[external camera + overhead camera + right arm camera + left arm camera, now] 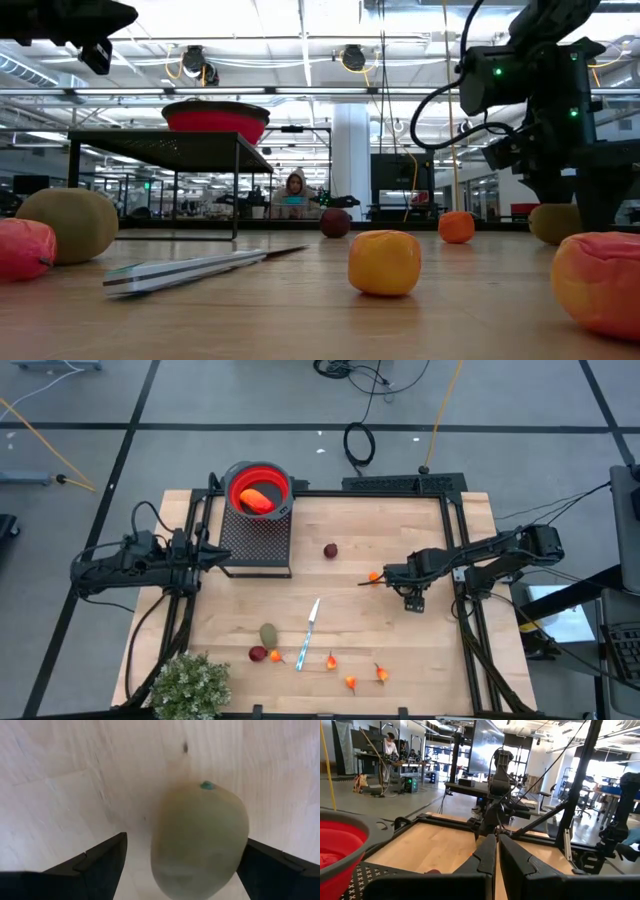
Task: Pick & Place Fruit
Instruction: Put the green kiwi into the red strainer bowl on the shelf
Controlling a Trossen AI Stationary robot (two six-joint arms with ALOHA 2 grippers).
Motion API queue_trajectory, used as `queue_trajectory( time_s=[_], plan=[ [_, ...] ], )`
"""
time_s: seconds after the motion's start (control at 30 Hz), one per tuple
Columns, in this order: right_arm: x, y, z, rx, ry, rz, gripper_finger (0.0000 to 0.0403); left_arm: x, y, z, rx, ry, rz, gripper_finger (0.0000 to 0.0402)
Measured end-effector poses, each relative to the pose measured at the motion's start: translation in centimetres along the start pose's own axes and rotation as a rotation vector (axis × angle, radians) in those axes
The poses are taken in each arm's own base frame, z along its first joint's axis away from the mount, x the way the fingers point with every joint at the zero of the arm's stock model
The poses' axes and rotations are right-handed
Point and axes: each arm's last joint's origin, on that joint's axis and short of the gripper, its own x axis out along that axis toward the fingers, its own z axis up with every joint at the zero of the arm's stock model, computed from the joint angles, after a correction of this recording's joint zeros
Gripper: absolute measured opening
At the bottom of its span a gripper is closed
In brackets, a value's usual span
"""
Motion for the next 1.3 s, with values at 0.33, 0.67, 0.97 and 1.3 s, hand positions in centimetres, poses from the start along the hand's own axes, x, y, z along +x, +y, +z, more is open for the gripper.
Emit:
queue_trajectory(
  time_s=[0.33,0.67,0.97,1.3],
  plan=[
    [0.0,0.0,0.2,0.026,-0.017,0.001,0.0277,0.0,0.0,0.0,-0.001,0.0,0.0,0.0019],
    [0.0,0.0,0.0,0.066,-0.004,-0.007,0.0192,0.0,0.0,0.0,-0.002,0.0,0.0,0.0019],
    [-3.1,0.3,2.0,0.115,-0.103,0.028,0.0202,0.0,0.0,0.0,-0.002,-0.001,0.0,0.0019],
    [-13.2,0.6,5.6,0.077,-0.508,0.127,0.0198,0.0,0.0,0.0,-0.005,0.0,-0.001,0.0019]
  ],
)
